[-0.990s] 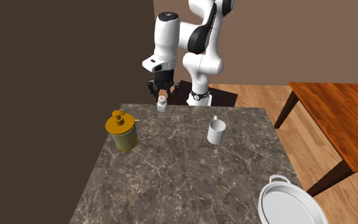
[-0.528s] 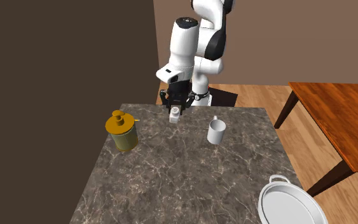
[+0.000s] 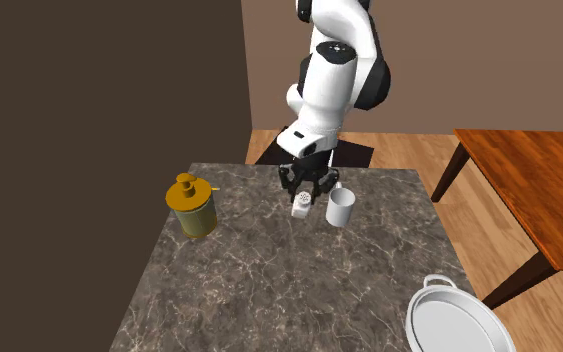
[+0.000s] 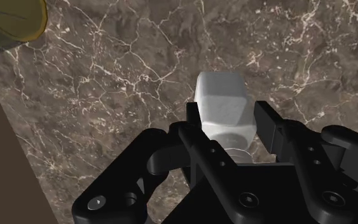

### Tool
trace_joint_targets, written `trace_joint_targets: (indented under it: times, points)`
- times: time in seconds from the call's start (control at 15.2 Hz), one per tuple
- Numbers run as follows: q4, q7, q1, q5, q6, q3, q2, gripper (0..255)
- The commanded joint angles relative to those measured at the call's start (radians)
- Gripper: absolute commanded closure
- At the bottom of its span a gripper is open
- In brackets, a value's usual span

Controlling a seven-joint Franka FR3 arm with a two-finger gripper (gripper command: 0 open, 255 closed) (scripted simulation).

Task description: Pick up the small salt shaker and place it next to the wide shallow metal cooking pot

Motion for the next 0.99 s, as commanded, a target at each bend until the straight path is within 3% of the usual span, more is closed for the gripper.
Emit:
trace_joint_targets:
  times: [0.0, 0.53, 0.92]
  points:
    - [0.064, 0.043, 0.012, -0.011, -0.012, 0.025, 0.057, 255]
    - [0.369, 0.213, 0.086, -0.092, -0.089, 0.104, 0.312, 255]
    - [0.669, 0.312, 0.176, -0.167, -0.192, 0.129, 0.534, 255]
